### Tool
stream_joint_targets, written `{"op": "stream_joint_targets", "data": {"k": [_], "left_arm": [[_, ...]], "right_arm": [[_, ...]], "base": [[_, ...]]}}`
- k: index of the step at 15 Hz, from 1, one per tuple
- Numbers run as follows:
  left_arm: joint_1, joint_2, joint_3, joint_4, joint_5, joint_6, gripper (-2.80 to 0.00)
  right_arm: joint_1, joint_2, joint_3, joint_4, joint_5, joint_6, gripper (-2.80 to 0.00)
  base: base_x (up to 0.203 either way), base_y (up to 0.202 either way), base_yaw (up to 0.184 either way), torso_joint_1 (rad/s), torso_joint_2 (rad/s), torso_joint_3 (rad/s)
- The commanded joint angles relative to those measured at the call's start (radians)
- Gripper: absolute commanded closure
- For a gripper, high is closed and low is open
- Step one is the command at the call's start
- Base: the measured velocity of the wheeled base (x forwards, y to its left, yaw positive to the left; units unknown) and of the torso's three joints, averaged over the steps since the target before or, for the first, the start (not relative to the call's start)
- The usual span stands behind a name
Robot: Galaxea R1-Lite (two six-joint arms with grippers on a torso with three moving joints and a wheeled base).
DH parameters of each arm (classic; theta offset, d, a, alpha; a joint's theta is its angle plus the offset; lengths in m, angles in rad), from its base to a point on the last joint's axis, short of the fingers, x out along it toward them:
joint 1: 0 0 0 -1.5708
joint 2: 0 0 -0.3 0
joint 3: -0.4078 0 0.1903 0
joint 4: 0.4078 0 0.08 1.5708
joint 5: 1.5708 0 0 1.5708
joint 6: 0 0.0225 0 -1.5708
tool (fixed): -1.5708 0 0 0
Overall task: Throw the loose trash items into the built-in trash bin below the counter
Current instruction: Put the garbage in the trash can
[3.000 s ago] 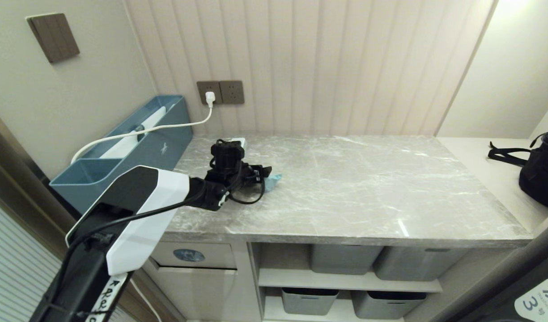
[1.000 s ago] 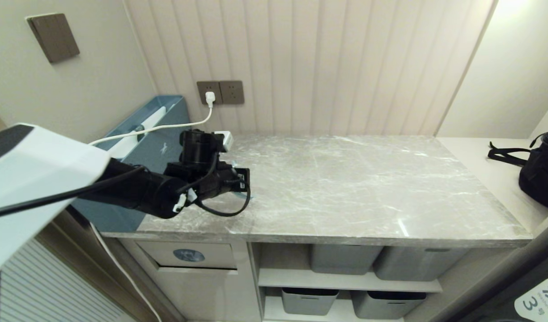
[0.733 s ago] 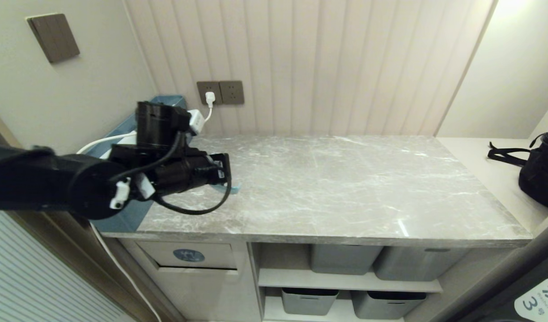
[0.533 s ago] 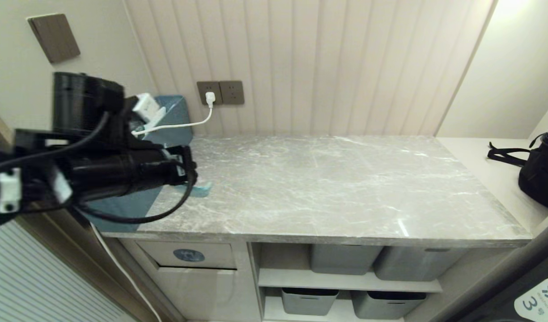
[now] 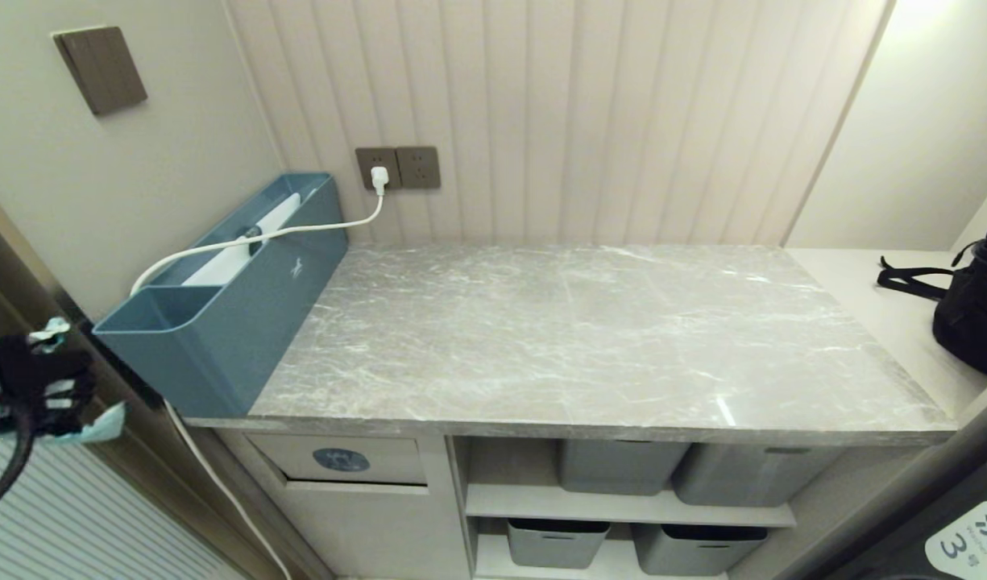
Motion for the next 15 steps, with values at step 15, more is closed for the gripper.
{"op": "stream_joint_targets", "data": {"k": [15], "left_arm": [[0.063, -0.03, 0.116, -0.098, -0.037, 0.026, 0.0]], "right_arm": [[0.0, 0.002, 0.002, -0.001, -0.001, 0.009, 0.0]], "base": [[0.0, 0.0, 0.0, 0.0, 0.0, 0.0]]}}
